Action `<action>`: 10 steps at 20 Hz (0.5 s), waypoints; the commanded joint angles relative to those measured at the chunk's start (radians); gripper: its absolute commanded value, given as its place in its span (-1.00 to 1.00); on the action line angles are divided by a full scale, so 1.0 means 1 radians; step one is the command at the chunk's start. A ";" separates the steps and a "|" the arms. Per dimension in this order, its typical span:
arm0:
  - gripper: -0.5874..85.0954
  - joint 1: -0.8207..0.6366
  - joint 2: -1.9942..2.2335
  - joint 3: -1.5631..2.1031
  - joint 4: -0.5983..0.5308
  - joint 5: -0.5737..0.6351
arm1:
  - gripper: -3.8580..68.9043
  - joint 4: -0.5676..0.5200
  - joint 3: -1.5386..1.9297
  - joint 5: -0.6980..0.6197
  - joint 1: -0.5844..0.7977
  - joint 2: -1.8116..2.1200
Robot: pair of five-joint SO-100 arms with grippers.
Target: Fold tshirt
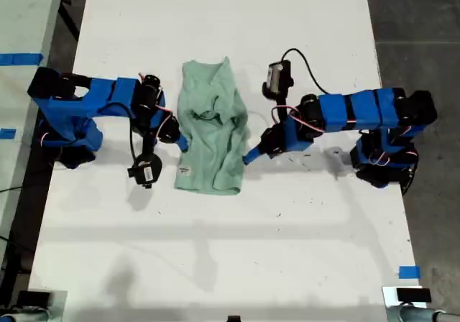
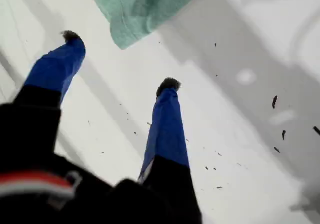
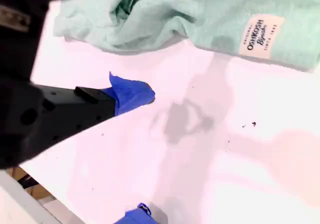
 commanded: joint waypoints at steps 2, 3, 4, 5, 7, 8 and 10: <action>-0.36 0.091 0.120 0.094 -0.043 -0.094 | -0.12 0.003 -0.038 0.051 -0.048 0.055; -0.36 0.092 0.098 0.084 -0.063 -0.091 | -0.12 -0.005 -0.061 0.049 -0.049 0.029; -0.36 0.092 0.075 0.075 -0.089 -0.081 | -0.12 -0.006 -0.104 0.041 -0.049 -0.017; -0.36 0.092 0.046 0.057 -0.107 -0.066 | -0.12 -0.003 -0.156 0.034 -0.049 -0.074; -0.36 0.092 -0.026 0.005 -0.127 -0.037 | -0.12 0.005 -0.273 0.020 -0.049 -0.204; -0.35 0.089 -0.061 -0.015 -0.138 -0.025 | -0.11 0.005 -0.327 0.014 -0.049 -0.268; -0.35 0.083 -0.117 -0.017 -0.175 -0.008 | -0.11 0.006 -0.446 -0.002 -0.049 -0.396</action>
